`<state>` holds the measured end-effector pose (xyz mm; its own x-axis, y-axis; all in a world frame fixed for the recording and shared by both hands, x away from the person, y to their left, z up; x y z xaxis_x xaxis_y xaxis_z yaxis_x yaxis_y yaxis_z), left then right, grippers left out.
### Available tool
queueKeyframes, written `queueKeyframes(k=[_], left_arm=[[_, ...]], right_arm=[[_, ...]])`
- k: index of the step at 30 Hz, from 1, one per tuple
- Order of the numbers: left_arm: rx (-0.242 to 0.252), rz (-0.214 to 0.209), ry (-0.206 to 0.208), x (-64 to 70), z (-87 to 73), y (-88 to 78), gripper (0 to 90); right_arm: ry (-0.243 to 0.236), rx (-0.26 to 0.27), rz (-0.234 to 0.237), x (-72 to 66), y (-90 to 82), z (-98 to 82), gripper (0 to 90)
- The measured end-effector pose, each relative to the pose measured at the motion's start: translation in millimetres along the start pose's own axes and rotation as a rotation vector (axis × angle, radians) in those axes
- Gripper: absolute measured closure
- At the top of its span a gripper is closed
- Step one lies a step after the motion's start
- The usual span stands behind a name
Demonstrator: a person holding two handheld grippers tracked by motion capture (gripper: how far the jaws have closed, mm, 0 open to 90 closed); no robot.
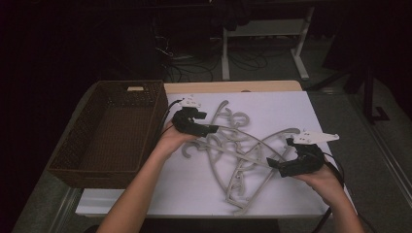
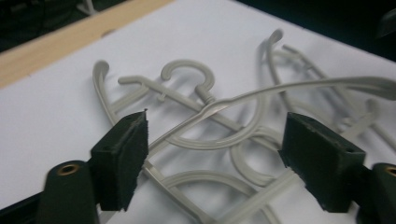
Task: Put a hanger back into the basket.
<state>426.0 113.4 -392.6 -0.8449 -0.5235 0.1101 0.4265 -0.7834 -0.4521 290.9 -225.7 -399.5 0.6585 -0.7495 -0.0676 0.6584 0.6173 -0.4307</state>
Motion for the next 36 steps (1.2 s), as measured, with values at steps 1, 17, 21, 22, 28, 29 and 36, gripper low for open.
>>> queueKeyframes(k=[1, 17, 21, 22, 28, 29, 36], left_arm=[[-0.014, 0.011, 0.007, -3.0, -1.5, 5.2, 25.1], [-0.266, 0.087, 0.185, -27.8, -21.6, 59.5, 48.7], [-0.267, 0.095, 0.228, -26.7, -22.3, 64.6, 53.4], [-0.271, 0.1, 0.242, -26.2, -22.0, 65.5, 54.8], [-0.342, 0.124, 0.386, -18.6, -20.2, 74.7, 59.4], [-0.339, 0.119, 0.387, -17.5, -19.7, 76.0, 59.4], [-0.346, 0.109, 0.433, -15.5, -22.3, 81.7, 66.8]], right_arm=[[-0.001, 0.002, 0.0, 0.2, -0.7, 0.2, 0.0], [0.008, 0.012, 0.003, 2.5, -3.1, 0.5, 0.0], [0.007, 0.012, 0.003, 2.7, -2.9, 0.5, 0.0], [0.008, 0.013, 0.004, 2.8, -2.9, 0.5, 0.0], [0.01, 0.013, 0.006, 2.8, -2.4, 0.7, 0.0], [0.01, 0.013, 0.007, 2.9, -2.3, 0.7, 0.0], [0.01, 0.014, 0.008, 3.2, -2.2, 0.5, 0.1]])
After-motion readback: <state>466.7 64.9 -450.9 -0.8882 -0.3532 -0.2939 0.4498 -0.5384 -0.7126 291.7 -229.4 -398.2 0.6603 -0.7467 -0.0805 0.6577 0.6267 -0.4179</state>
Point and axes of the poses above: each handheld gripper's, and its own axes: y roughly forward along the jaws, z roughly out of its top, x roughly to its right, the point moved 1 cm from there along y, roughly forward along the jaws, and after that the axes turned 8 degrees about x, right-handed, at the moved point
